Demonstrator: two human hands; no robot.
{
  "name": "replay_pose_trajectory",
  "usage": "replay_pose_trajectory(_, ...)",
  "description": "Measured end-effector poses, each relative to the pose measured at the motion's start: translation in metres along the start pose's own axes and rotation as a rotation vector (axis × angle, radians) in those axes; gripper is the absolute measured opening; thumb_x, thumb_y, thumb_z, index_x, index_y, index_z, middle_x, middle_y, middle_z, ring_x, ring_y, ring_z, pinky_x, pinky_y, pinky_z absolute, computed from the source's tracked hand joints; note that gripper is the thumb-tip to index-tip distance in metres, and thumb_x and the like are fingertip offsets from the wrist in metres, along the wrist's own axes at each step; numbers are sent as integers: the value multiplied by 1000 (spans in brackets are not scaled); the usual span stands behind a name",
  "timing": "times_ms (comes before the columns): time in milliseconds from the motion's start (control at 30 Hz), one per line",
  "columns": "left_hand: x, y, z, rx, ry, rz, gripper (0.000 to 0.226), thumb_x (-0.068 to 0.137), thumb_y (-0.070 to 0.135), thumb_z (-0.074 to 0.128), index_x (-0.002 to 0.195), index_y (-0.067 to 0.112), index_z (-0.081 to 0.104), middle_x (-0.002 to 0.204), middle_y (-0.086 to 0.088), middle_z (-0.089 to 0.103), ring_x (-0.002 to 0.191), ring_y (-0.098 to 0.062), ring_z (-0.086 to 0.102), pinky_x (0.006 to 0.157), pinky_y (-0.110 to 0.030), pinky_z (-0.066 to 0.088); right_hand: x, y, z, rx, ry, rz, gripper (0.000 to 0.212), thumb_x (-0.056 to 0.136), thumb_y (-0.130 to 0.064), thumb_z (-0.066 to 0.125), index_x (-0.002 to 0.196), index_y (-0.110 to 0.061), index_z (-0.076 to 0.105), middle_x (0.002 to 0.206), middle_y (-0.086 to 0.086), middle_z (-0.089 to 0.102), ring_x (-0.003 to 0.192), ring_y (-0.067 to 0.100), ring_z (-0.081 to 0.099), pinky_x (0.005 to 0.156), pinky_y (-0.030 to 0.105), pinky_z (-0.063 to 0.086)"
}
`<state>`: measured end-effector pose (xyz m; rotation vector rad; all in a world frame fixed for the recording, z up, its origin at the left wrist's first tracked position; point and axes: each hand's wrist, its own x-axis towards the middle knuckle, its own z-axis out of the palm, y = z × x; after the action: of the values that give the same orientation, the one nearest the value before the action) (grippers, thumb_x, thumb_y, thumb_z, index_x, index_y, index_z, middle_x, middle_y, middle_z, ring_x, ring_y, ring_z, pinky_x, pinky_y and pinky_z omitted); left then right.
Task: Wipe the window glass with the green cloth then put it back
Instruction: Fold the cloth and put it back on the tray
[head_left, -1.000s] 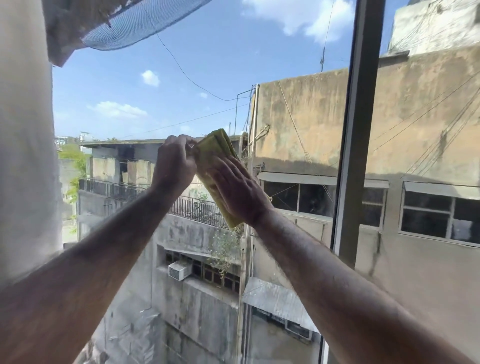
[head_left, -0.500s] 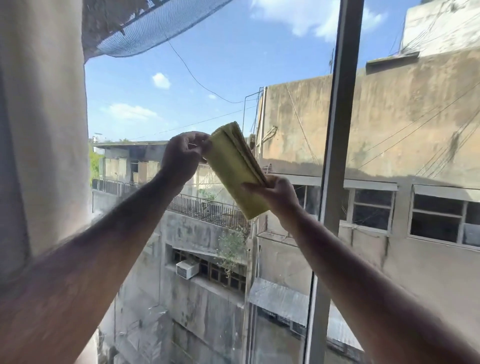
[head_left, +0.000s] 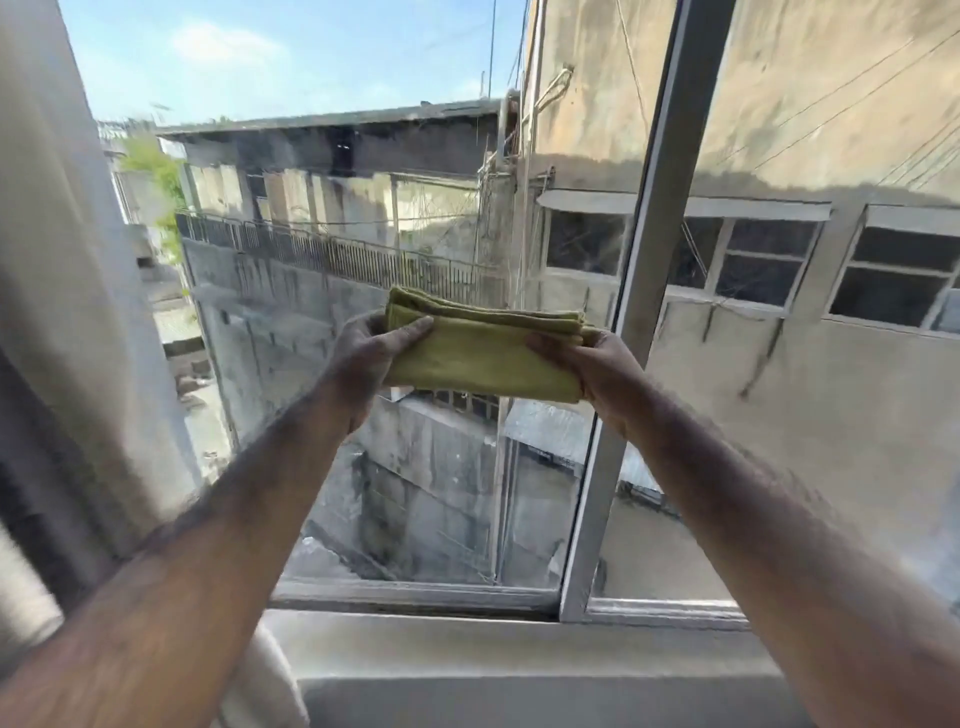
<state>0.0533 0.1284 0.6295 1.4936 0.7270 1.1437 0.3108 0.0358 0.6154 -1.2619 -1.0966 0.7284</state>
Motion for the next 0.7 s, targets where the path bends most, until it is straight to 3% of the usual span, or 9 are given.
replay_pose_trajectory(67, -15, -56, 6, 55, 18, -63, 18, 81, 29, 83, 94, 17, 82, 103, -13, 81, 95, -26, 71, 88, -45, 63, -18, 63, -4, 21, 23, 103, 8, 90, -22, 83, 93, -15, 83, 79, -7, 77, 67, 8, 71, 58, 21, 62)
replay_pose_trajectory(133, -36, -113, 10, 60, 4, -128, 23, 83, 24, 83, 102, 12, 81, 110, -22, 78, 95, -27, 68, 96, -52, 57, -43, 124, -6, 48, 29, 223, 18, 92, -27, 81, 103, -12, 81, 87, -2, 77, 73, 11, 73, 64, 24, 64)
replay_pose_trajectory(267, -96, -244, 16, 110, -70, -325, 9, 86, 20, 81, 95, 18, 81, 99, -10, 77, 91, -22, 69, 94, -45, 56, -110, 253, -13, 22, 35, 449, 12, 93, -29, 81, 95, -18, 83, 86, -6, 78, 74, 9, 72, 60, 18, 61)
replay_pose_trajectory(400, -182, -375, 16, 285, -134, -578, 25, 86, 27, 83, 106, 13, 81, 98, -3, 81, 89, -13, 71, 81, -29, 59, -196, 378, -16, -45, -20, 710, 7, 93, -28, 81, 88, -25, 86, 81, -13, 81, 73, 0, 75, 59, 14, 60)
replay_pose_trajectory(500, -244, -458, 11, 364, -189, -751, 26, 88, 26, 81, 109, 10, 81, 104, -12, 82, 89, -15, 69, 83, -34, 57, -260, 461, -15, -124, -83, 870, 8, 92, -27, 84, 96, -20, 85, 81, -12, 81, 73, 0, 73, 61, 17, 61)
replay_pose_trajectory(567, -279, -506, 8, 396, -239, -848, 22, 91, 21, 78, 108, 8, 80, 106, -19, 81, 90, -18, 67, 86, -39, 57, -297, 512, -9, -210, -104, 935, 10, 87, -30, 88, 91, -22, 84, 73, -15, 79, 65, -4, 70, 55, 16, 57)
replay_pose_trajectory(633, -307, -546, 6, 425, -261, -931, 17, 92, 16, 75, 106, 7, 79, 100, -16, 79, 92, -20, 66, 86, -37, 53, -327, 557, -2, -261, -100, 988, 10, 85, -30, 90, 84, -25, 81, 71, -15, 77, 65, -3, 70, 50, 15, 55)
replay_pose_trajectory(700, -331, -588, 7, 494, -261, -977, 17, 92, 15, 75, 108, 13, 78, 102, -10, 78, 96, -23, 69, 89, -37, 55, -351, 605, 7, -299, -101, 1034, 9, 86, -25, 89, 90, -22, 81, 83, -7, 80, 77, 10, 75, 55, 20, 62)
